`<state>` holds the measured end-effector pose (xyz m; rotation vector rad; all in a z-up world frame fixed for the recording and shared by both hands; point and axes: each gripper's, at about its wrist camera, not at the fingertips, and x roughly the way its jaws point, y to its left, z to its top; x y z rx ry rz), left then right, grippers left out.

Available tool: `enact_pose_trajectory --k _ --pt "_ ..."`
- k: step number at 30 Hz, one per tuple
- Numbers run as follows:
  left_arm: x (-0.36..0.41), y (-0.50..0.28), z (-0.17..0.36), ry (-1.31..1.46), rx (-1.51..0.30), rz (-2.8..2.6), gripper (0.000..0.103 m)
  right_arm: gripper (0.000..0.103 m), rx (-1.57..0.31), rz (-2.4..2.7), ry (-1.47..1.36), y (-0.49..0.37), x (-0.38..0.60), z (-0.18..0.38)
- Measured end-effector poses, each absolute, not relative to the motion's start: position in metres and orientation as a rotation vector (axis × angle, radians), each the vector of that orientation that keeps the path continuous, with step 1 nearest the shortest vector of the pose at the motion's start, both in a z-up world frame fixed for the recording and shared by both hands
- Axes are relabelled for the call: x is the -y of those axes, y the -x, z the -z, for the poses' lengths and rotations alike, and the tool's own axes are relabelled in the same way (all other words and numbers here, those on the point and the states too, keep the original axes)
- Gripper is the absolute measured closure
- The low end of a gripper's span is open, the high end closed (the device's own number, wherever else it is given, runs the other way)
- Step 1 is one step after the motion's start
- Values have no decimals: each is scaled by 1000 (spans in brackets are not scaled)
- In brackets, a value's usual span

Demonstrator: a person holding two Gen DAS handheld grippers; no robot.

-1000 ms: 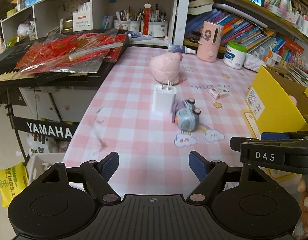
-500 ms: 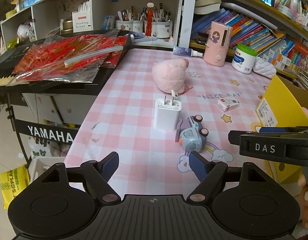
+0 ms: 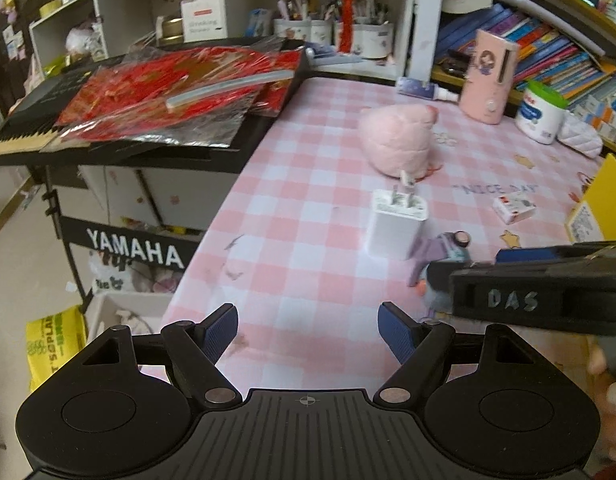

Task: Organize objects
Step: 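Grasp the grey toy truck with the right tool, then grasp the white charger with the left tool while the right tool lifts the truck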

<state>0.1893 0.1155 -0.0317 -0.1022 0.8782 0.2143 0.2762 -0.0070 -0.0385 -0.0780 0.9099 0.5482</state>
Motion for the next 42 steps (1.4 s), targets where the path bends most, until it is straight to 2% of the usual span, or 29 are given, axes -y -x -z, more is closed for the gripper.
enact_pose_trajectory --k 8,10,12,31,38,41,42 --pt "-120 -192 36 91 -914 -237 24 42 -982 -596 116 -289 -11 59" --pt "-118 -196 37 86 -919 -231 24 54 -998 -597 115 -292 -12 63" --pt "-116 -199 37 86 -917 -218 24 59 -991 -593 121 -294 -9 63" --pt "-72 -266 48 47 -867 -93 27 59 -805 -397 31 -310 73 21" --pt "-70 -283 55 28 -868 -123 45 59 -815 -420 33 -313 76 22" --pt "-73 -288 59 27 -868 -127 54 59 -817 -443 53 -311 73 23" --pt "-73 -289 62 26 -867 -119 61 59 -818 -448 56 -310 72 23"
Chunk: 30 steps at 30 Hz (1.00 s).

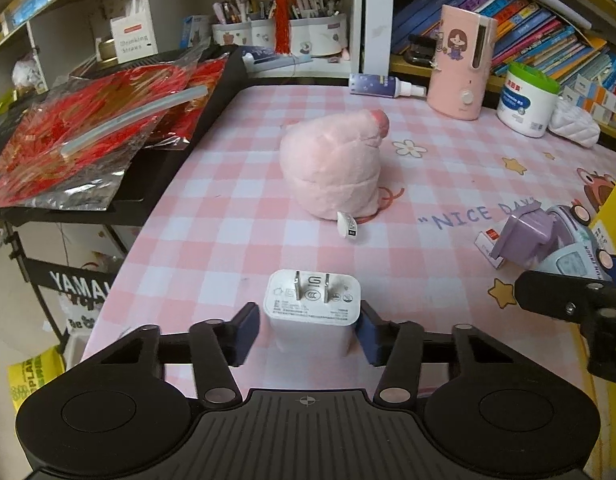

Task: Organize objects
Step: 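Grasp the white charger with the left tool while the right tool lifts the truck, then carry the white charger and grey truck toward the yellow box with both tools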

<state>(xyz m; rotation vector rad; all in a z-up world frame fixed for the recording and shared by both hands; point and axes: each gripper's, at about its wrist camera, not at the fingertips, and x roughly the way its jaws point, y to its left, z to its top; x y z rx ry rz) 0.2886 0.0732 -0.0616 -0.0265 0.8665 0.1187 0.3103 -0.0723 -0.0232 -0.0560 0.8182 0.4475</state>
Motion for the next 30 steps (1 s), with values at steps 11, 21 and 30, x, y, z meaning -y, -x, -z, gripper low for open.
enact_pose_trajectory --k 11,21,30 --pt "-80 -265 42 102 -832 -83 62 59 -834 -423 48 -302 73 25" --pt "-89 -213 13 155 -776 -33 61 59 -831 -389 21 -271 74 19" --pt "-100 -165 1 170 -746 -1 61 59 -808 -378 27 -230 65 8"
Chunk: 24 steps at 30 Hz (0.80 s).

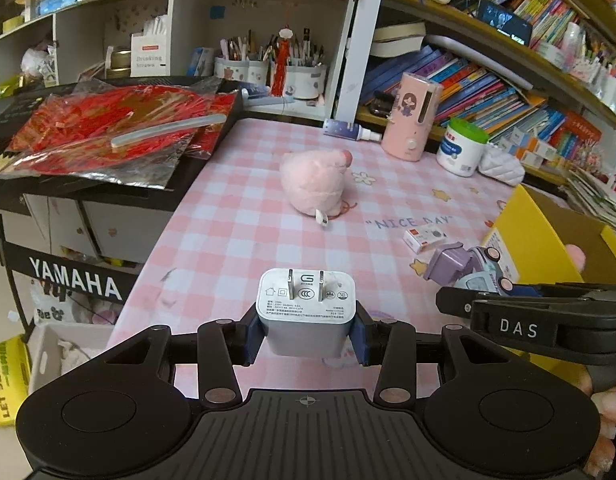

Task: Organize objects
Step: 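Carry the white charger and grey truck toward the yellow box with both tools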

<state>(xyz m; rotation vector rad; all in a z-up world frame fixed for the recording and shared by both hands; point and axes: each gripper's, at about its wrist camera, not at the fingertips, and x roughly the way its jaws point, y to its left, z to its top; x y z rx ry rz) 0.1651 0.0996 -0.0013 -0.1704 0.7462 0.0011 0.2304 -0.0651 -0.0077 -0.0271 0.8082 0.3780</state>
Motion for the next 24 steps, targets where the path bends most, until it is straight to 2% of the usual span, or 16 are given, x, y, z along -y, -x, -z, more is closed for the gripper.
enact_pose_trajectory --k 24 --pt "-115 -48 2 153 -768 133 61 59 -829 -262 -48 -91 63 6"
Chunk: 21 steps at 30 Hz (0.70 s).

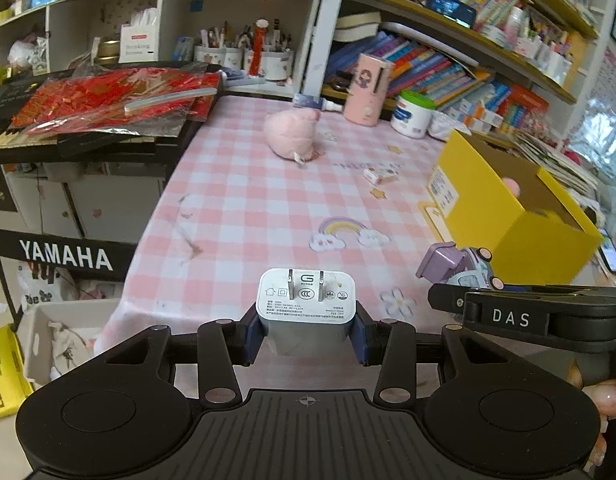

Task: Organize objects
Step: 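Carry the white charger and grey truck toward the yellow box with both tools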

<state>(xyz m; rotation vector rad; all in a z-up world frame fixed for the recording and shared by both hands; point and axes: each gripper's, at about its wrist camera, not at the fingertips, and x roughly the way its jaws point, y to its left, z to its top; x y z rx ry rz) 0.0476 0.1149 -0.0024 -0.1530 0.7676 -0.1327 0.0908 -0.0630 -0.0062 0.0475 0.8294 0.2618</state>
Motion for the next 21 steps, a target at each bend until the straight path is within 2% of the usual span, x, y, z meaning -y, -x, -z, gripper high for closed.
enact_pose_trajectory --k 8,21 --pt "-98 -17 10 107 -799 217 61 59 -846 -195 -100 -45 80 16" --pt "-45 -13 11 60 -800 424 61 59 -848 20 -167 3 141 17"
